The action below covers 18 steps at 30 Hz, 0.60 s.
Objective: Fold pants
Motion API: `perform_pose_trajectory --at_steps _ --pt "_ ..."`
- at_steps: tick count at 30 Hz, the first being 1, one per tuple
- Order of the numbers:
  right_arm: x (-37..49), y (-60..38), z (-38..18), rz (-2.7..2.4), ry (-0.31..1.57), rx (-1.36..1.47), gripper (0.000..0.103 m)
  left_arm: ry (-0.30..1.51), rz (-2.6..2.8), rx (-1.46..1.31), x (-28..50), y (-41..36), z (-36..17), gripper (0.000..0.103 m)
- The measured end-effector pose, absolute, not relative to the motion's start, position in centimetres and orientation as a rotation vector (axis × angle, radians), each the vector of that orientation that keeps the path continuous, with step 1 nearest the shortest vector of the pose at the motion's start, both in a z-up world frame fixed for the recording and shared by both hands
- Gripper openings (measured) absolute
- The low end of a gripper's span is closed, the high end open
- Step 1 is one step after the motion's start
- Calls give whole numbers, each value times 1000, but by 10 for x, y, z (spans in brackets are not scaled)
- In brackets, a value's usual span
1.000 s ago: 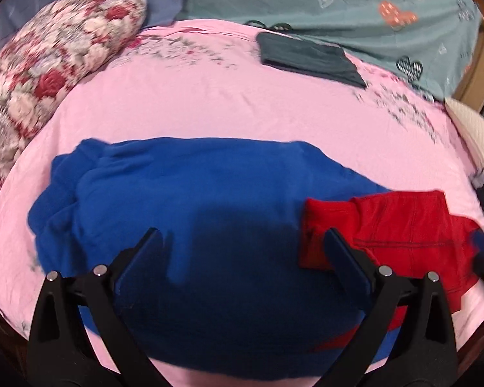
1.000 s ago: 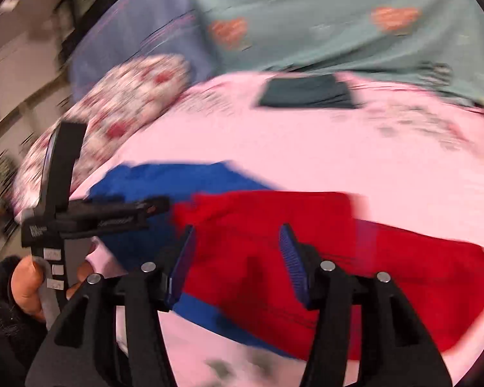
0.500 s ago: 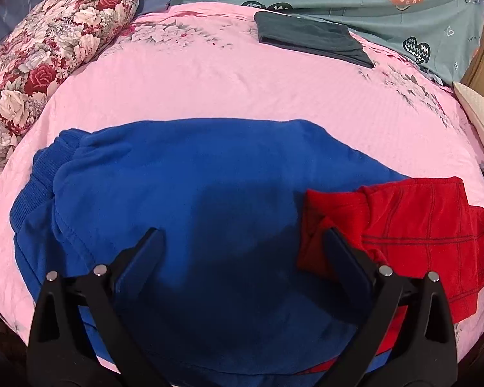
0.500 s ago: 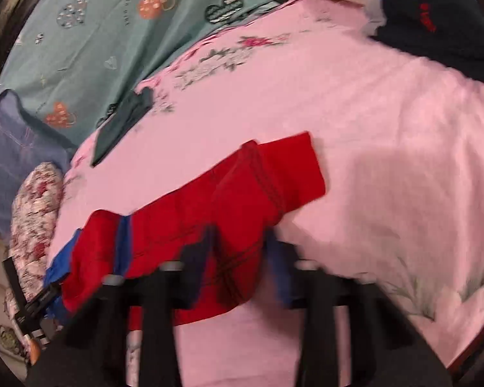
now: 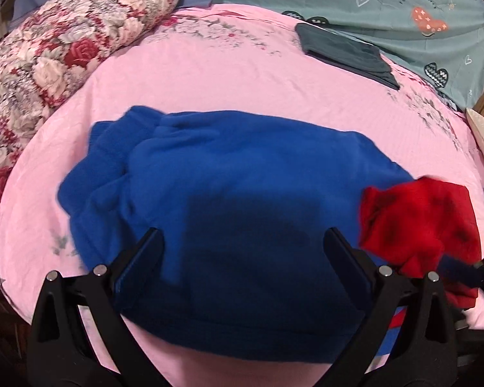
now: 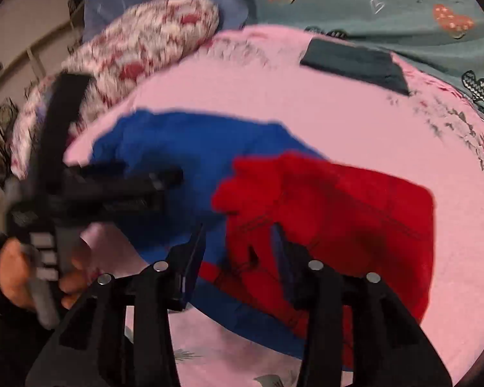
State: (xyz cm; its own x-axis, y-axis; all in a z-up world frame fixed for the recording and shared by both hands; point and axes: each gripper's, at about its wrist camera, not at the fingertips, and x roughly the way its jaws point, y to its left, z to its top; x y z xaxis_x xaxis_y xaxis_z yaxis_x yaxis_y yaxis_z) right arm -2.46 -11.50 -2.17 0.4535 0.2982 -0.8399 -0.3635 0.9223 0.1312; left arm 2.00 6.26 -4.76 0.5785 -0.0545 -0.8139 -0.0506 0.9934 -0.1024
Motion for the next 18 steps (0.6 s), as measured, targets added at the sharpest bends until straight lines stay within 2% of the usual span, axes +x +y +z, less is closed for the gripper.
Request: perform_pose_trajectory --at_steps 2,4,6,8,13,15,18 --pt "-31 -121 -22 441 1000 -46 43 957 -4 -135 18 71 -48 101" --pt "-47 -139 4 507 879 41 44 949 -9 -137 16 72 -45 101" --pt "-60 -161 31 482 746 97 54 933 -14 -122 15 67 -42 101" --pt "-57 -177 37 406 717 150 55 931 -18 -102 15 61 -42 101" --pt "-8 -165 -3 367 852 234 54 950 9 -114 16 65 -48 101" --pt "8 -140 -39 399 1009 174 54 957 25 -83 18 63 -54 101" --pt "2 -125 -39 393 1005 93 53 970 30 -47 20 59 -59 101"
